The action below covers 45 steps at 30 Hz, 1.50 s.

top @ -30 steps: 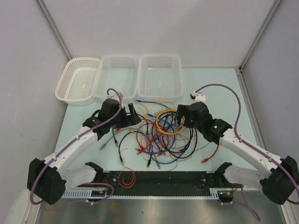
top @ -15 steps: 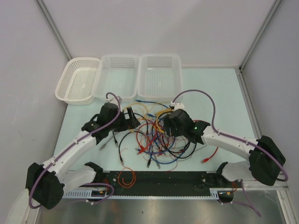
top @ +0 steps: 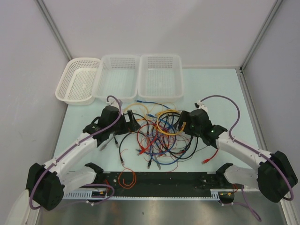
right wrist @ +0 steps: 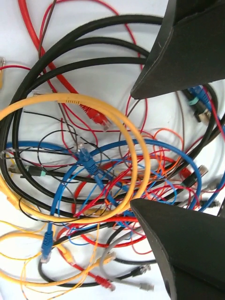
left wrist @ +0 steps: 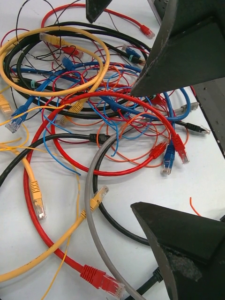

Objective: Untangle the cables

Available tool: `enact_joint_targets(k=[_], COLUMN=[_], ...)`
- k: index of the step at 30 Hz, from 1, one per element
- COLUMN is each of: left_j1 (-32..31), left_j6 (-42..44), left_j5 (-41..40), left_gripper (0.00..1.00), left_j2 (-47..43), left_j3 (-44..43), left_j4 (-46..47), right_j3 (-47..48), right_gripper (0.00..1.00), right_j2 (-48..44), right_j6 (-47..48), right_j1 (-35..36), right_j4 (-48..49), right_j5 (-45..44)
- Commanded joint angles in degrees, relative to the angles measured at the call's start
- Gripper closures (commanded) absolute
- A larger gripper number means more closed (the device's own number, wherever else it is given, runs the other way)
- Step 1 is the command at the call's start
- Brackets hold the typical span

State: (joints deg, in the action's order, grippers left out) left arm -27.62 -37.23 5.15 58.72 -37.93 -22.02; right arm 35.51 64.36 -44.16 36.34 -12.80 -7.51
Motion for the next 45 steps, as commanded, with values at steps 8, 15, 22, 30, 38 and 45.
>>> enact_joint_targets(k=[8,15,22,30,38,45], left_j1=[-0.2,-0.2,-0.2,-1.3,-5.9,-5.9], left_j6=[-0.5,-0.2,2.4,6.9,8.3,5.8], left_j5=[0.9,-2.1,-0.3,7.8,1.6,-2.3], left_gripper=[0.01,0.0,0.0,0.0,0.0,0.0], left_j2=[-1.3,-5.7,-8.0,-9.6,-15.8,-11.9], left_j3=[0.8,0.1,-5.3,-11.5,-6.1,-7.6], left_j4=[1.5,0.1,3.8,15.9,29.7,14.0], right_j3=[0.4,4.0,24.1,43.2,46.8,43.8], right_gripper=[0.34,1.0,1.0,1.0,1.0,1.0], right_j2=[9.8,-6.3,-11.3,-7.2,-2.4,8.0], right_j6=[-4.0,0.6,10.6,13.7,13.1,12.1], right_j1=[-4.6,0.7,6.5,8.2,8.0,-4.9], right_j4=[9.2,6.9,-4.0,-9.4,-15.7,-16.4], right_j5=[8.6,-1.7,-3.1,0.9,-0.7,3.9])
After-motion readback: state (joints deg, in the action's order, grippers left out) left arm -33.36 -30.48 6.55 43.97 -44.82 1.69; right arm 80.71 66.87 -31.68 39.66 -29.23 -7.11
